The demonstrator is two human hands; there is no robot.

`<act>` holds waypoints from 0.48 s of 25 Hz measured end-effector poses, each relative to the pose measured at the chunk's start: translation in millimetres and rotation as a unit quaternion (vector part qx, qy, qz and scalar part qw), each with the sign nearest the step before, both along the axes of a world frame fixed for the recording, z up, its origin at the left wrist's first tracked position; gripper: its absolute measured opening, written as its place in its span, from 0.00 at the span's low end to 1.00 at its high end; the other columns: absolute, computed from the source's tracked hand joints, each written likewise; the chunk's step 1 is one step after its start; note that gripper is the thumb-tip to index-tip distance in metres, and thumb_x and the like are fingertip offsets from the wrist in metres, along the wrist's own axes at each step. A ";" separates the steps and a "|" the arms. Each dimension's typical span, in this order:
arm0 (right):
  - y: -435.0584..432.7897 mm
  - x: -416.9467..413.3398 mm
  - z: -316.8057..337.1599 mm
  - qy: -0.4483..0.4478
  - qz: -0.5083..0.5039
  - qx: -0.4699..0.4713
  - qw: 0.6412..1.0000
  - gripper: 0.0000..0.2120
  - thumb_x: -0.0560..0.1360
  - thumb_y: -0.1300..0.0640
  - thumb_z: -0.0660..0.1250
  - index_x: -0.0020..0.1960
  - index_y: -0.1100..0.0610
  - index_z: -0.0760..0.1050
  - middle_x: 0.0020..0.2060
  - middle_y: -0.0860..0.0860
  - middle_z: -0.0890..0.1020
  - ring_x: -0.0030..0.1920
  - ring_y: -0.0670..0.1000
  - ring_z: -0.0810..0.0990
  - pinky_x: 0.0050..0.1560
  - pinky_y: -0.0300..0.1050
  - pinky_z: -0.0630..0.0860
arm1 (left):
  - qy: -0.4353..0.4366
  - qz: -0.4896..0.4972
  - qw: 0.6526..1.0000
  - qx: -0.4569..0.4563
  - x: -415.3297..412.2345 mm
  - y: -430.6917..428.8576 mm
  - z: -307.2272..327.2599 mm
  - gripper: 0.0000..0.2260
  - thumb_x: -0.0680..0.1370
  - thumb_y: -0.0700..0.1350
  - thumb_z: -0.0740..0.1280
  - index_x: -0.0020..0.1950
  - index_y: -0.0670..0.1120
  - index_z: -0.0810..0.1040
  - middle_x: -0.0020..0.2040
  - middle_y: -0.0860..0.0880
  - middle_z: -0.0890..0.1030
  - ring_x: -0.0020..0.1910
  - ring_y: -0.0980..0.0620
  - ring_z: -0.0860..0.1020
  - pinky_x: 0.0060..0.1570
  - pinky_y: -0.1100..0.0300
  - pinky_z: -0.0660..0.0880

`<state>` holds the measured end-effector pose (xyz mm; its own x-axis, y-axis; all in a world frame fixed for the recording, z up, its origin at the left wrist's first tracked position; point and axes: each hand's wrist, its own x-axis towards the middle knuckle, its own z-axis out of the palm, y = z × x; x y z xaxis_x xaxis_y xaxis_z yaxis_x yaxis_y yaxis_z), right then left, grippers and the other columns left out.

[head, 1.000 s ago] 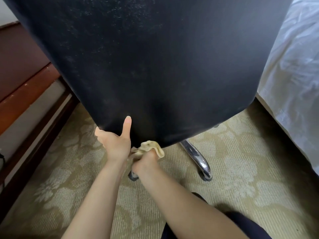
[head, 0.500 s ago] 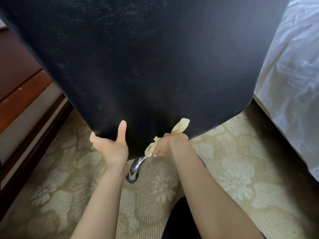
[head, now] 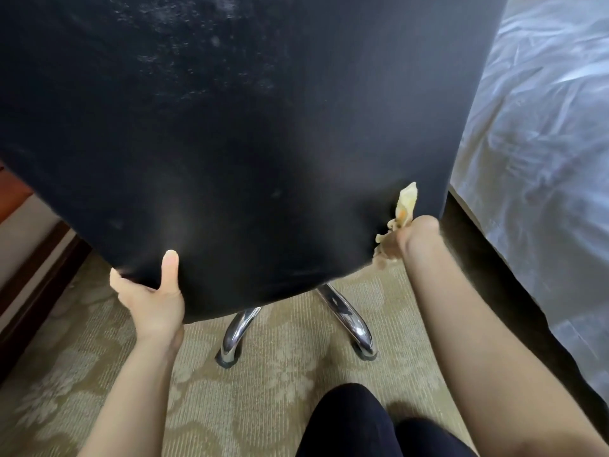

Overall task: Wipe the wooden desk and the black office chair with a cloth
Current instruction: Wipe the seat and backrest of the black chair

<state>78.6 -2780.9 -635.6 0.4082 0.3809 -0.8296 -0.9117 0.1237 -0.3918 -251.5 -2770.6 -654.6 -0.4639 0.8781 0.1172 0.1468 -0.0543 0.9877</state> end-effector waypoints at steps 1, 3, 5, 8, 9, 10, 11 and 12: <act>-2.7 9.9 2.4 0.008 -0.031 0.045 0.998 0.20 0.78 0.50 0.49 0.63 0.58 0.70 0.41 0.54 0.77 0.48 0.55 0.75 0.67 0.56 0.60 | 0.009 -0.004 1.000 0.004 -4.5 2.6 0.8 0.34 0.75 0.55 0.68 0.75 0.52 0.53 0.70 0.53 0.66 0.66 0.54 0.68 0.64 0.57 0.66; -6.8 27.1 2.7 -0.086 0.001 0.088 0.992 0.27 0.80 0.43 0.45 0.70 0.57 0.64 0.55 0.55 0.77 0.63 0.57 0.71 0.70 0.60 0.54 | 0.011 0.005 1.000 0.000 -11.1 7.4 1.6 0.35 0.75 0.56 0.67 0.76 0.53 0.52 0.72 0.53 0.65 0.69 0.53 0.67 0.69 0.52 0.64; -9.8 35.7 6.1 -0.205 0.006 0.128 0.970 0.29 0.80 0.38 0.48 0.74 0.55 0.60 0.62 0.53 0.75 0.64 0.56 0.73 0.70 0.59 0.60 | 0.002 0.064 0.997 -0.033 -7.1 7.9 1.1 0.38 0.75 0.58 0.66 0.77 0.51 0.48 0.75 0.50 0.59 0.72 0.50 0.62 0.72 0.51 0.60; -10.5 25.0 17.8 -0.444 0.011 0.164 0.881 0.30 0.76 0.38 0.50 0.75 0.49 0.57 0.70 0.47 0.67 0.70 0.49 0.66 0.71 0.52 0.61 | 0.054 0.152 0.987 0.003 32.4 -10.6 10.3 0.36 0.78 0.50 0.65 0.78 0.42 0.48 0.77 0.40 0.50 0.76 0.44 0.51 0.74 0.51 0.49; -11.9 14.9 17.4 -0.543 0.008 0.155 0.825 0.30 0.76 0.41 0.50 0.76 0.49 0.54 0.73 0.45 0.61 0.72 0.46 0.61 0.73 0.50 0.58 | 0.108 0.132 0.983 0.062 52.6 -20.9 14.4 0.33 0.78 0.46 0.64 0.77 0.40 0.50 0.77 0.38 0.49 0.76 0.42 0.48 0.74 0.50 0.46; -14.0 -0.2 17.9 -0.646 0.011 0.135 0.751 0.29 0.77 0.46 0.50 0.76 0.52 0.53 0.74 0.46 0.58 0.74 0.46 0.57 0.74 0.49 0.54 | 0.171 0.087 0.973 0.131 72.5 -30.4 17.1 0.32 0.78 0.43 0.64 0.76 0.38 0.53 0.77 0.37 0.47 0.76 0.41 0.47 0.74 0.50 0.44; -16.3 -11.9 15.5 -0.748 0.032 0.100 0.656 0.26 0.78 0.51 0.51 0.75 0.54 0.54 0.74 0.52 0.59 0.74 0.50 0.56 0.75 0.51 0.52 | 0.227 0.027 0.954 0.192 93.1 -37.9 20.9 0.30 0.78 0.42 0.64 0.76 0.39 0.54 0.77 0.38 0.46 0.76 0.42 0.45 0.74 0.49 0.43; -17.2 -23.9 11.9 -0.838 0.076 0.061 0.537 0.24 0.78 0.56 0.52 0.74 0.55 0.57 0.72 0.58 0.61 0.73 0.56 0.58 0.74 0.54 0.51 | 0.272 -0.034 0.933 0.232 112.0 -43.9 26.2 0.29 0.78 0.42 0.63 0.76 0.42 0.54 0.77 0.42 0.44 0.76 0.45 0.43 0.74 0.49 0.41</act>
<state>54.7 -2798.1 -623.7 0.4987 0.5253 0.6895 0.7062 0.2149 -0.6746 -139.5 -2814.6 -628.4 -0.1701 0.6999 0.6937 0.6010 -0.4842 0.6359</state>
